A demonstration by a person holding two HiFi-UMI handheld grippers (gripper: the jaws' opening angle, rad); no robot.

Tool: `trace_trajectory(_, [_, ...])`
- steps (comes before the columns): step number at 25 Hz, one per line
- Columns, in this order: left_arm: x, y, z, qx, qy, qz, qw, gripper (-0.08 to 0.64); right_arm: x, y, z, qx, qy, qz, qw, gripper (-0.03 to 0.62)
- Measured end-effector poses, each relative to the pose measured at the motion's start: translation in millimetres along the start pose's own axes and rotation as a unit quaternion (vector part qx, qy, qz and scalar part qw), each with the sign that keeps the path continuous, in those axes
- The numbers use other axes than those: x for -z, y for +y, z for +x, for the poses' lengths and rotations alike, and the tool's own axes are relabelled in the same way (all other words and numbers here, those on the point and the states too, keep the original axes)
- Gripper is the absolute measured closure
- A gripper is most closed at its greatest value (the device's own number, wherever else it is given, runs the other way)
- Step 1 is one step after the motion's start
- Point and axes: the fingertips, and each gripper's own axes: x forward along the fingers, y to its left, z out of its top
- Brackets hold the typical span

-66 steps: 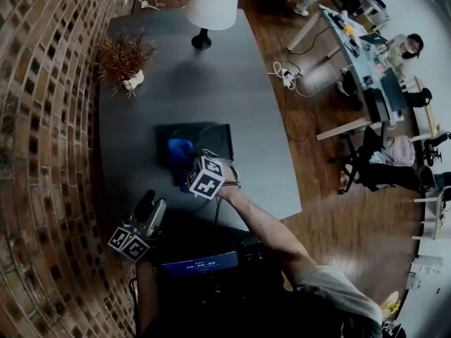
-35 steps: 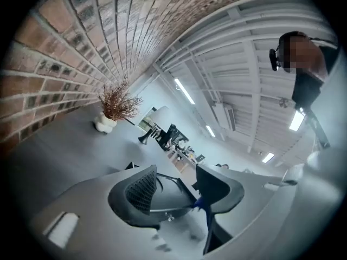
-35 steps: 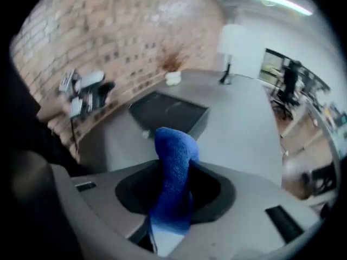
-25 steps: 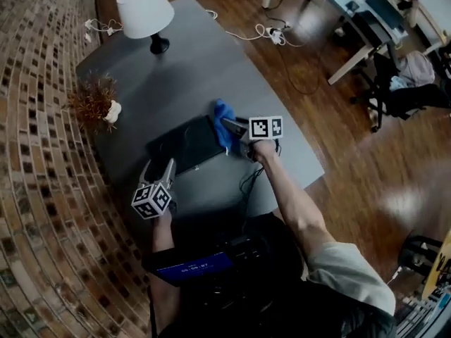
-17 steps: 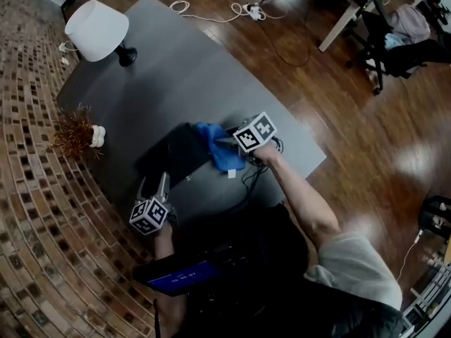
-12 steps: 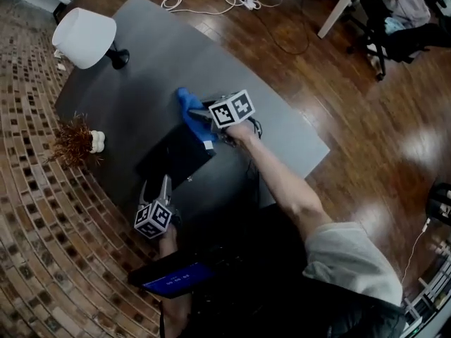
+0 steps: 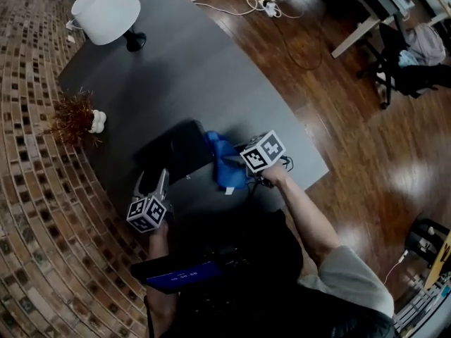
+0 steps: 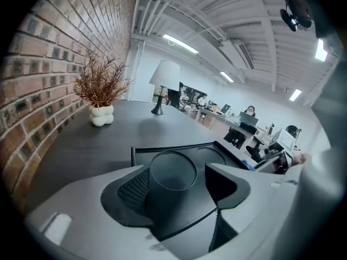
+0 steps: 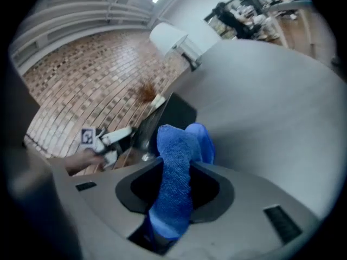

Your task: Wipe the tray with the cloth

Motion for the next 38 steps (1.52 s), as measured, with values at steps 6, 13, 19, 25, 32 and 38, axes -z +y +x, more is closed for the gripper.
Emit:
trace_trajectory(6, [16.0,6.7,-36.0,-0.032,-0.033,-0.136,0.9897,0.241,-122.0,-20.2,-43.5,0.11,-0.073,-0.157,0.979,0.462])
trace_trajectory(13, [29.2,36.4,-36.8,-0.032,-0.142,-0.415,0.898,0.245,-180.4,-15.8,86.9,0.069,0.091,-0.264,0.958,0.46])
trace_trajectory(19, [-5.0,81.2,-14.3,-0.048,-0.166,-0.416,0.8927,0.245,-109.6,-0.3,57.4,0.003,0.103,-0.152,0.983,0.462])
trace_trajectory(25, [-79.7,23.0,69.2,0.124,-0.091,-0.235,0.9599,0.255,10.0,50.6,33.3,-0.039,0.023,-0.007,0.999,0.463])
trace_trajectory(32, [-61.1,-37.1,23.7,0.173,-0.03,-0.075,0.9816,0.268,-20.0,17.6,-15.8,-0.034,-0.203,0.12,0.971,0.462])
trace_trajectory(38, [34.6,-52.3,-69.8,0.13,-0.008,-0.164,0.9777,0.282,-142.6,-8.3,1.5,-0.065,-0.284,0.152,0.945,0.462])
